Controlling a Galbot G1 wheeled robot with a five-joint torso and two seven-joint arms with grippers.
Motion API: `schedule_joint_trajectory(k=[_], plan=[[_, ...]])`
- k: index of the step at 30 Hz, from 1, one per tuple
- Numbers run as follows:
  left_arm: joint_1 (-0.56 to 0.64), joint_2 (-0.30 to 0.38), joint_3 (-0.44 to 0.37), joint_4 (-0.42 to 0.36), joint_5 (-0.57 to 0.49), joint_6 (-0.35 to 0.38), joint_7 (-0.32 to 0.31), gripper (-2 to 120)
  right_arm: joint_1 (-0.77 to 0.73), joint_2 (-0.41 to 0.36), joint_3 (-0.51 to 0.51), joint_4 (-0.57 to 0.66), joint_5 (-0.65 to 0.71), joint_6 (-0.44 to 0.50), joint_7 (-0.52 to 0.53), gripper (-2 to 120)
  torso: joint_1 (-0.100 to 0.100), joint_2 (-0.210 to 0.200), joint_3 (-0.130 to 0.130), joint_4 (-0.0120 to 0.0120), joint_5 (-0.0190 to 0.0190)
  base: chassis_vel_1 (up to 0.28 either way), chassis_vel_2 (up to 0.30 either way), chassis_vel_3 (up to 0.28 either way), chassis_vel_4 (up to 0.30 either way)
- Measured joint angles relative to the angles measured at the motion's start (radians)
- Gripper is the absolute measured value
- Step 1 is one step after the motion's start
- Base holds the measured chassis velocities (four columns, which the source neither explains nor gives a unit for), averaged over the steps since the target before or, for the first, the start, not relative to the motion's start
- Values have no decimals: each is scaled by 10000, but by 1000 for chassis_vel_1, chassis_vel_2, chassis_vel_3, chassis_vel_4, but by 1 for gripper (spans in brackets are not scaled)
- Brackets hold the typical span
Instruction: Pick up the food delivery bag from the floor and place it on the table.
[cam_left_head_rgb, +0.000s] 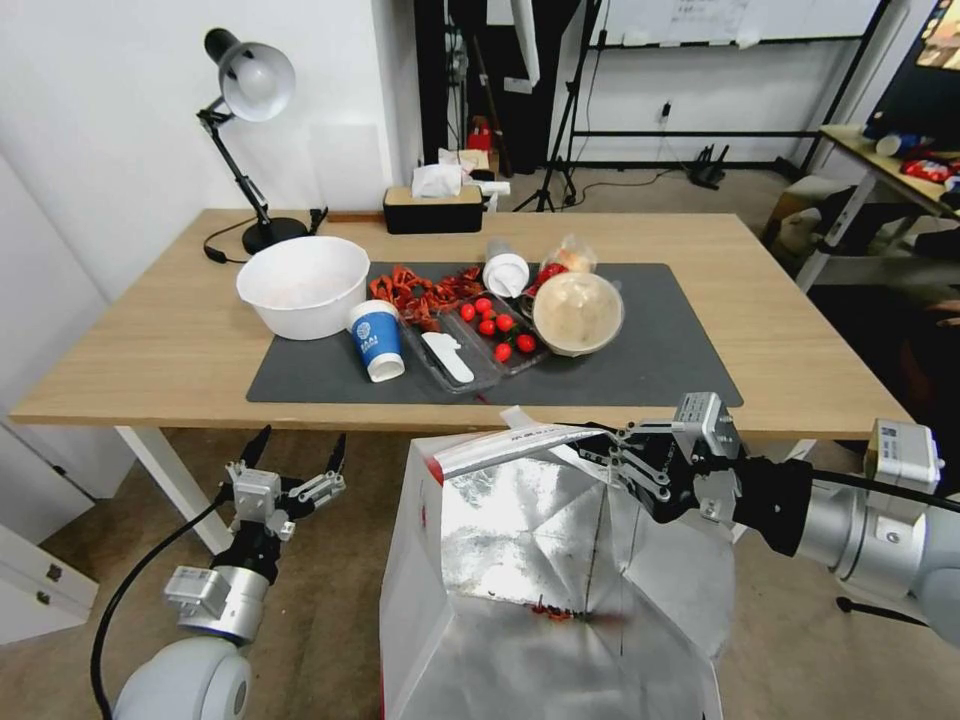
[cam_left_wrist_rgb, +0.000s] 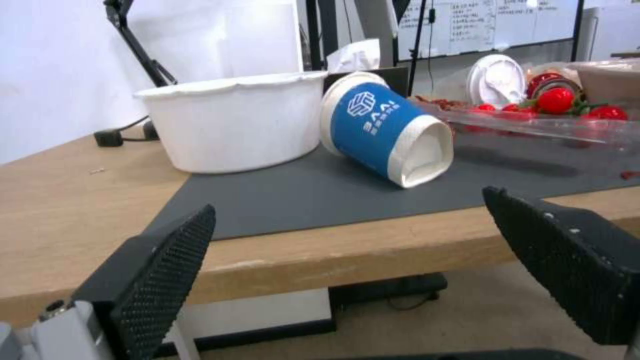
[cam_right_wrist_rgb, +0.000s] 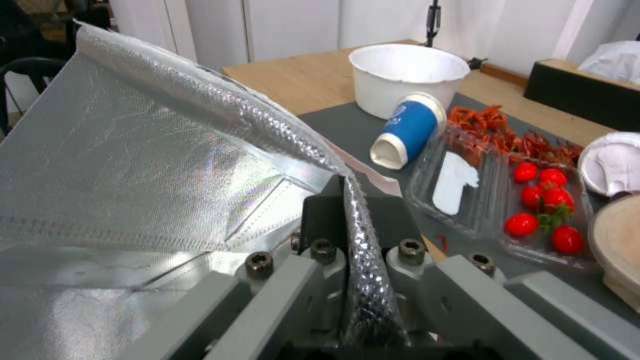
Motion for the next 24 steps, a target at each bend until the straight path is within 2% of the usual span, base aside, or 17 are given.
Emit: schedule_joint_trajectory(k=[3, 6, 16, 18, 19, 20, 22, 23, 24], plan=[[-5, 0, 12, 25, 1, -19, 0, 100, -6, 2, -13, 0, -9, 3, 0, 0, 45, 106, 62, 0, 0, 0, 0, 0, 0], [-61, 17, 53, 169, -162, -598, 80, 100, -4, 1, -14, 0, -10, 6, 0, 0, 109, 244, 136, 0, 0, 0, 0, 0, 0], [-87, 40, 198, 171, -320, -663, 270, 100, -9, 3, -60, 0, 0, 93, 67, 0, 171, 354, 181, 0, 0, 0, 0, 0, 0], [-136, 27, 232, 231, -317, -664, 287, 100, -22, 50, -81, 1, 544, 334, 505, 0, 168, 341, 173, 0, -1, 0, 0, 0, 0], [-143, 21, 262, 244, -313, -664, 284, 100, 21, 130, -106, 2, 1097, 443, 1085, 0, 166, 335, 170, 0, -1, 0, 0, 0, 0], [-143, 21, 262, 244, -313, -664, 284, 100, 21, 130, -106, 2, 1097, 443, 1085, 0, 166, 335, 170, 0, -1, 0, 0, 0, 0], [-130, 4, 320, 253, -281, -662, 275, 100, 351, 394, -144, 1, 2474, 926, 2532, 0, 159, 321, 162, 0, 1, 0, 0, 0, 0], [-123, -3, 339, 264, -252, -660, 274, 100, 548, 552, -106, 1, 2943, 1209, 2988, 0, 156, 314, 159, 0, 1, 0, 0, 0, 0], [-123, -3, 339, 264, -252, -660, 274, 100, 548, 552, -106, 1, 2943, 1209, 2988, 0, 156, 314, 159, 0, 1, 0, 0, 0, 0]])
